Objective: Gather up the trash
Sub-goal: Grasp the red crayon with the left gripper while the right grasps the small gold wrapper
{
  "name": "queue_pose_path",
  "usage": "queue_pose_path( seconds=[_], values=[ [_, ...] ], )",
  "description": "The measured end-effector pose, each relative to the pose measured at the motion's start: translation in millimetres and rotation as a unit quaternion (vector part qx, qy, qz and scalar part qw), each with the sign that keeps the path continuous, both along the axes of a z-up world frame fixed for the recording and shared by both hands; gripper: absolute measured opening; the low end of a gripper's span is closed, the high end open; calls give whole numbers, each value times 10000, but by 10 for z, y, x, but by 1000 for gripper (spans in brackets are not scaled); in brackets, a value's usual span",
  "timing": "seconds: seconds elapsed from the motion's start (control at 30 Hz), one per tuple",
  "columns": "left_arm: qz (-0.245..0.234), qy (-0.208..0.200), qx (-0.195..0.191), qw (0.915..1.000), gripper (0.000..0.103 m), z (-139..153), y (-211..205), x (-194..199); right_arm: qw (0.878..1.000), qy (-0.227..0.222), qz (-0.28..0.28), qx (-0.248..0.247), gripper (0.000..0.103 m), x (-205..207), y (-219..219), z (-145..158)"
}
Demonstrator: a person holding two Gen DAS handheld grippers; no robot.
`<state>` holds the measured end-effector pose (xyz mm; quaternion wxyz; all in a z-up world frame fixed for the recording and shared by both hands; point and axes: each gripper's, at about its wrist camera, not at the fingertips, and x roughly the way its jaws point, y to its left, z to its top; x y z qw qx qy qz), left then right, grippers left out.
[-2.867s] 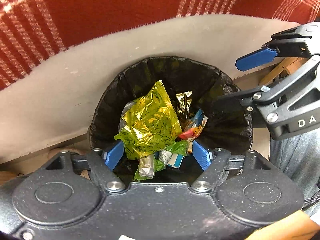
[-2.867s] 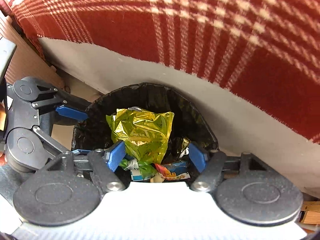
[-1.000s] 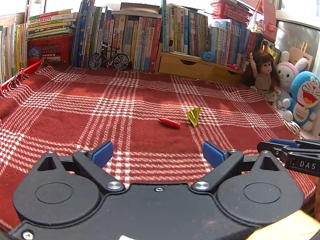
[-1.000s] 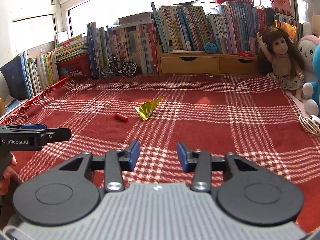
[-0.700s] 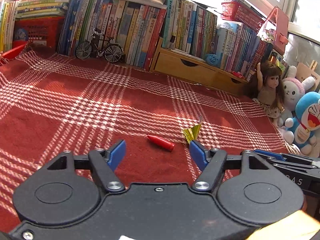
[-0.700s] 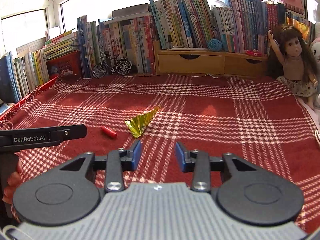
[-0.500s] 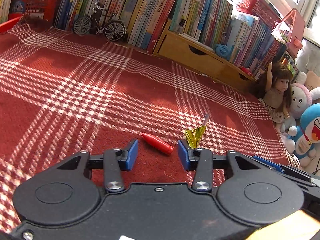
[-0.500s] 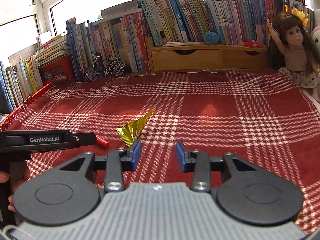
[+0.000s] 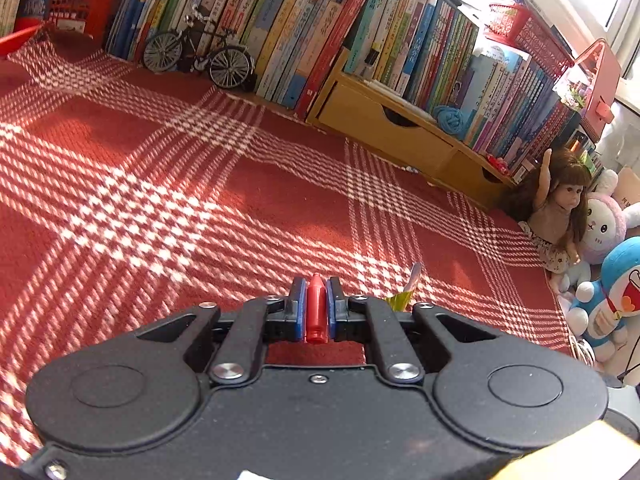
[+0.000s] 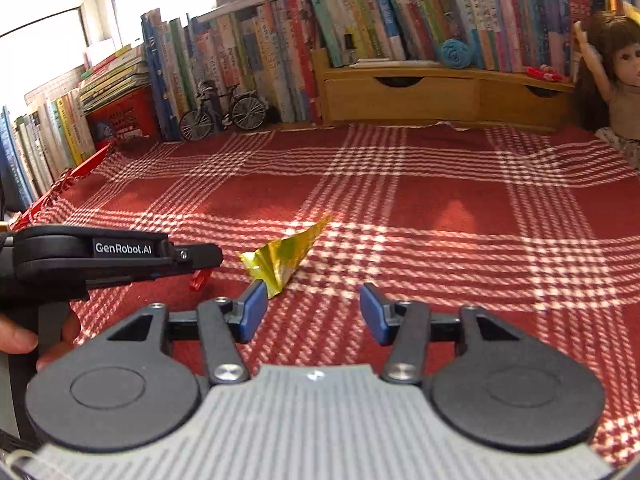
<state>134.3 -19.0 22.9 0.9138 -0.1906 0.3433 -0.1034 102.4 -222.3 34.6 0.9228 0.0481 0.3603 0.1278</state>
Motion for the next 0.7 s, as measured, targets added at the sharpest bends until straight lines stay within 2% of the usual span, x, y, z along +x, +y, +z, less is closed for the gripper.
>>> queue_pose_path(
  seconds=[0.1, 0.27, 0.33, 0.37, 0.4, 0.43, 0.7],
  values=[
    [157, -251, 134, 9995, 10, 136, 110, -73, 9998, 122, 140, -107, 70, 148, 180, -86],
    [176, -401, 468, 9979, 10, 251, 234, -158, 9992, 145, 34, -366, 71, 435, 395, -199],
    [130, -429, 502, 9977, 10, 258, 259, -192, 9991, 131, 48, -408, 47, 465, 442, -215],
    [98, -431, 511, 9977, 10, 257, 269, -210, 9988, 108, 40, -468, 40, 448, 461, -205],
    [72, -428, 505, 9978, 10, 254, 277, -224, 9989, 123, 67, -458, 27, 427, 466, -195],
    [57, -425, 488, 9979, 10, 251, 283, -240, 9989, 138, 113, -438, 23, 398, 463, -183],
    [-153, -406, 552, 9975, 10, 274, 282, -503, 9989, 9, 285, -376, 22, 37, 419, -73]
  ],
)
